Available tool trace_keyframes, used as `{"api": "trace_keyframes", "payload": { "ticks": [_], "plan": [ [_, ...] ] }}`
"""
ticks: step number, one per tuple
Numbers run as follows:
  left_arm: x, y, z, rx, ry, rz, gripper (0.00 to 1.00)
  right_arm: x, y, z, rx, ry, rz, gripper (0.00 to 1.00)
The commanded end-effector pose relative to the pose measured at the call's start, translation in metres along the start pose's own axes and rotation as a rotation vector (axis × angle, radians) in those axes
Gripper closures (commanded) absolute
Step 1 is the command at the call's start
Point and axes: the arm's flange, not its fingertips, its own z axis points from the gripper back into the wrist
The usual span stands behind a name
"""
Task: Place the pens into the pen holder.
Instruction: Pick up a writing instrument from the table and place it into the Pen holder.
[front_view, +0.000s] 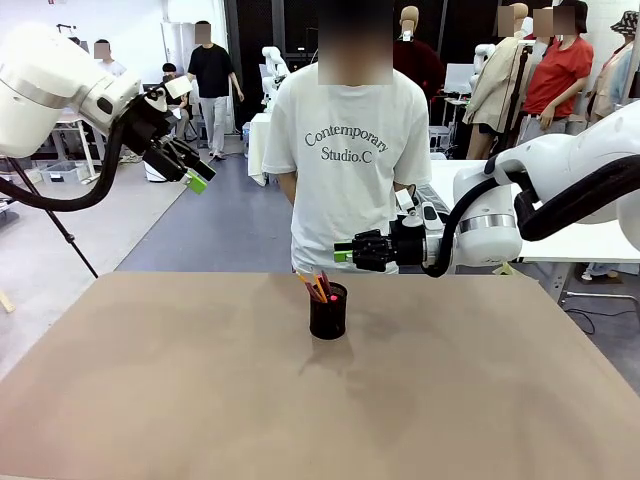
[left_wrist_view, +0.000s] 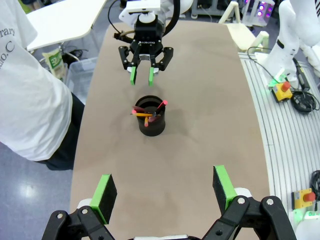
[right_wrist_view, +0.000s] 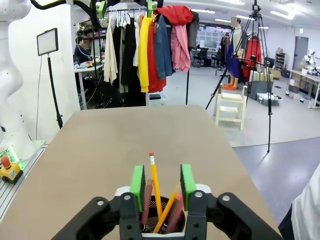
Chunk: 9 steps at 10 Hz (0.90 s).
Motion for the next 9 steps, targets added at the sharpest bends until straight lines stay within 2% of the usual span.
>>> {"api": "trace_keyframes", "payload": {
  "ticks": [1, 7, 9],
  "plan": [
    [0.0, -0.001, 0.001, -0.005, -0.001, 0.005, 0.0, 0.002, -0.002, -0.002, -0.003, 0.02, 0.042, 0.0],
    [0.0, -0.001, 0.001, -0.005, -0.001, 0.005, 0.0, 0.017, 0.01, 0.007, 0.019, 0.02, 0.042, 0.0],
    [0.0, -0.001, 0.001, -0.005, -0.001, 0.005, 0.0, 0.006, 0.0, 0.003, 0.004, 0.006, 0.018, 0.0]
  ]
}}
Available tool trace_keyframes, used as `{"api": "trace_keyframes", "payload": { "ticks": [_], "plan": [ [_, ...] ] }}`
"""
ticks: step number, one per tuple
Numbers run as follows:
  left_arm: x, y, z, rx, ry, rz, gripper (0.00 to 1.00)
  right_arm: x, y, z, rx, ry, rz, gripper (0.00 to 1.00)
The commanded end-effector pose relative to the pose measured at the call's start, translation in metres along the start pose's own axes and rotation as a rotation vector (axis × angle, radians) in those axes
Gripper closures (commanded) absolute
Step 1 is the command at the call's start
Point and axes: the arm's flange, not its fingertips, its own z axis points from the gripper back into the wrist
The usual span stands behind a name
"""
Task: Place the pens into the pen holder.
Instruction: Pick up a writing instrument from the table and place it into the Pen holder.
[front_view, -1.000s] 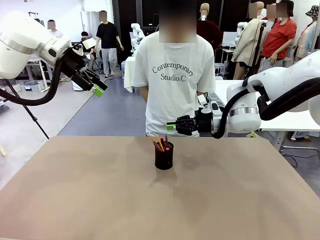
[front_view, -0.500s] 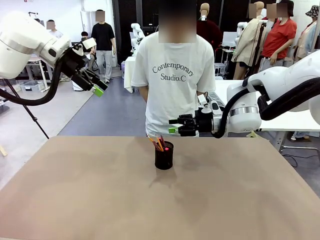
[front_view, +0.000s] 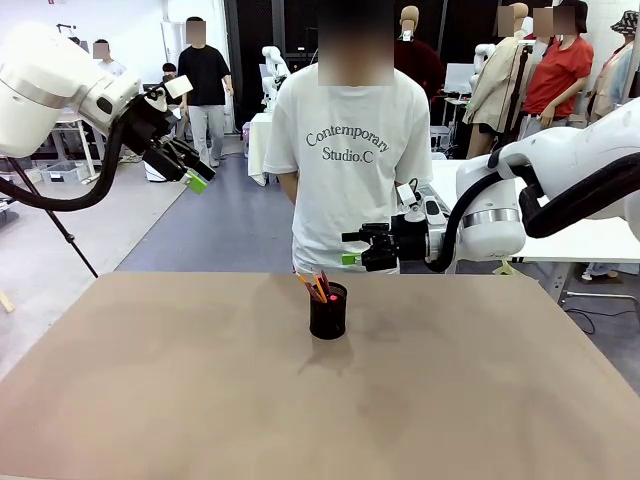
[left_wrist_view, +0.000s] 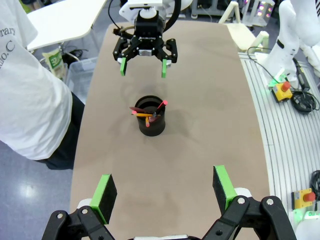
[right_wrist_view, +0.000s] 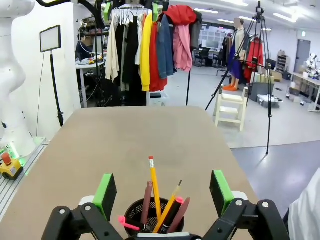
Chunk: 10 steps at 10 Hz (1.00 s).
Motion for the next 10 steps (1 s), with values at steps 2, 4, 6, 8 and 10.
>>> {"api": "trace_keyframes", "payload": {
  "ticks": [2, 4, 6, 8, 10],
  "plan": [
    [0.0, -0.001, 0.001, -0.005, -0.001, 0.005, 0.0, -0.004, -0.001, -0.002, -0.003, -0.003, -0.005, 0.0],
    [0.0, -0.001, 0.001, -0.005, -0.001, 0.005, 0.0, -0.004, -0.001, -0.002, -0.003, -0.003, -0.005, 0.0],
    [0.0, -0.001, 0.001, -0.005, -0.001, 0.005, 0.0, 0.012, 0.004, 0.015, 0.039, 0.016, -0.032, 0.0],
    [0.0, -0.001, 0.001, -0.005, -0.001, 0.005, 0.0, 0.043, 0.019, 0.036, 0.116, 0.11, -0.014, 0.0],
    [0.0, -0.001, 0.001, -0.005, -0.001, 0.005, 0.0, 0.081, 0.026, 0.057, 0.191, 0.193, 0.01, 0.0]
  ]
}}
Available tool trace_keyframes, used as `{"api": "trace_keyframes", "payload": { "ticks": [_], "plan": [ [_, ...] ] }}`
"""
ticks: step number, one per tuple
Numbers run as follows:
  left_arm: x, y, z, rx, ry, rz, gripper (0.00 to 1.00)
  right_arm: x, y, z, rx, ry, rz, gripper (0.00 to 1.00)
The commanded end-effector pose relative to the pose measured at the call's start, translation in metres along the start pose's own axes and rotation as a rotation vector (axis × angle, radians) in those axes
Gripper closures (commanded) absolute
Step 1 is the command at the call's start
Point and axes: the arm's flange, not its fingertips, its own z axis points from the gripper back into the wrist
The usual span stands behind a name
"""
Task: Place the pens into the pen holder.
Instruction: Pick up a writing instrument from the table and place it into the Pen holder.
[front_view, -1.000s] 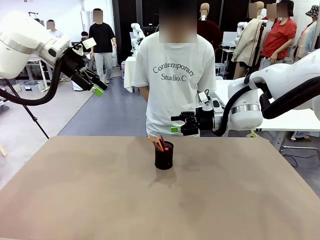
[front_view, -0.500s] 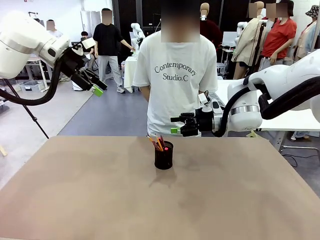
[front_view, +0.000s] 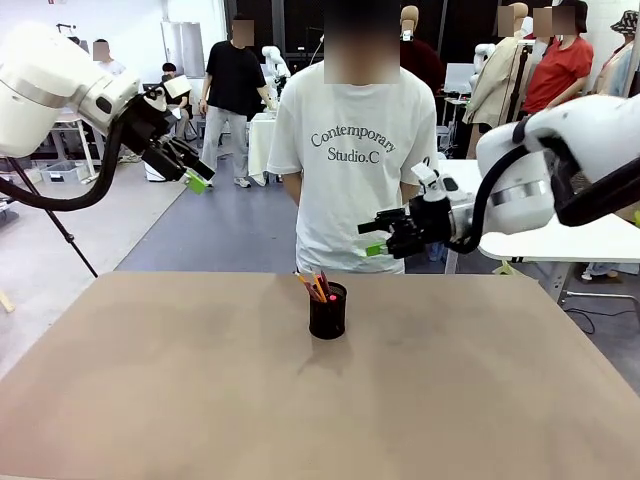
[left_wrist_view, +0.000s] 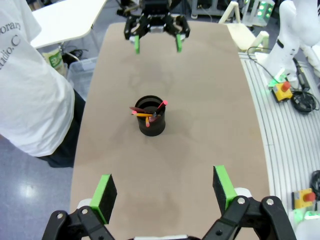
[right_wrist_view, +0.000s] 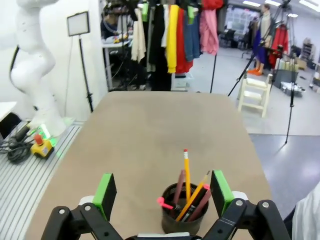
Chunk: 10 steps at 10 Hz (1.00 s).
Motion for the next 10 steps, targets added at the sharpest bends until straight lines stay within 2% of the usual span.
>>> {"api": "trace_keyframes", "payload": {
  "ticks": [1, 4, 7, 10],
  "plan": [
    [0.0, -0.001, 0.001, -0.005, -0.001, 0.005, 0.0, 0.032, 0.008, 0.023, 0.0, 0.129, 0.003, 0.0],
    [0.0, -0.001, 0.001, -0.005, -0.001, 0.005, 0.0, 0.08, 0.016, 0.065, -0.028, 0.303, 0.021, 0.0],
    [0.0, -0.001, 0.001, -0.005, -0.001, 0.005, 0.0, 0.103, 0.017, 0.106, -0.09, 0.345, 0.087, 0.0],
    [0.0, -0.001, 0.001, -0.005, -0.001, 0.005, 0.0, 0.11, 0.018, 0.128, -0.156, 0.41, 0.048, 0.0]
  ]
}}
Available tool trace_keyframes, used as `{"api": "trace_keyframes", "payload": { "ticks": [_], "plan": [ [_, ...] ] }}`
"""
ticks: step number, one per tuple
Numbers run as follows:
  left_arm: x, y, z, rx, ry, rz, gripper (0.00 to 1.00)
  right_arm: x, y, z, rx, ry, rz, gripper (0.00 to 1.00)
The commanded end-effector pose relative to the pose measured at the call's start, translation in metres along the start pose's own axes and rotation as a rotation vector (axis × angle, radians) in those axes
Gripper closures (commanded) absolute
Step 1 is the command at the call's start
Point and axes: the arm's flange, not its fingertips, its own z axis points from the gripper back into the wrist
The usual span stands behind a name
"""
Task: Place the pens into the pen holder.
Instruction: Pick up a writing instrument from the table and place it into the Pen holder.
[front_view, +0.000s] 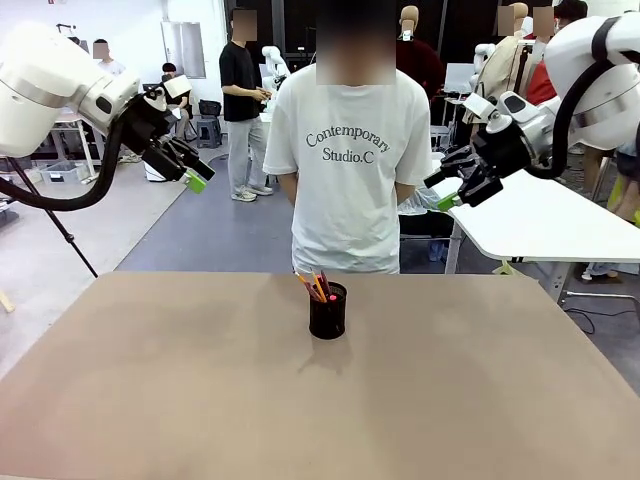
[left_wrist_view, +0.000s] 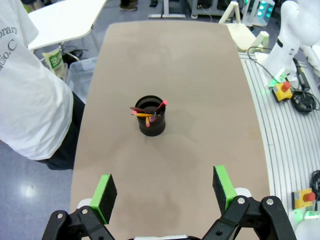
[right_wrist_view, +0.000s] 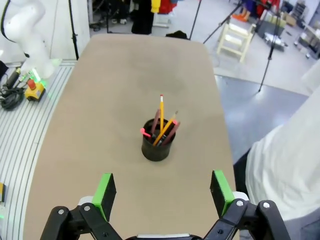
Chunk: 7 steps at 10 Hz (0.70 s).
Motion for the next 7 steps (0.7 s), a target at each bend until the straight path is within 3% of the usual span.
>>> {"api": "trace_keyframes", "payload": {
  "ticks": [1, 5, 7],
  "plan": [
    [0.0, -0.001, 0.001, -0.006, -0.001, 0.005, 0.0, 0.01, 0.003, 0.016, -0.034, 0.062, -0.053, 0.0],
    [0.0, -0.001, 0.001, -0.006, -0.001, 0.005, 0.0, 0.016, 0.005, 0.054, -0.078, 0.059, -0.087, 0.0],
    [0.0, -0.001, 0.001, -0.006, -0.001, 0.005, 0.0, 0.024, 0.005, 0.07, -0.033, 0.08, -0.125, 0.0]
  ]
}}
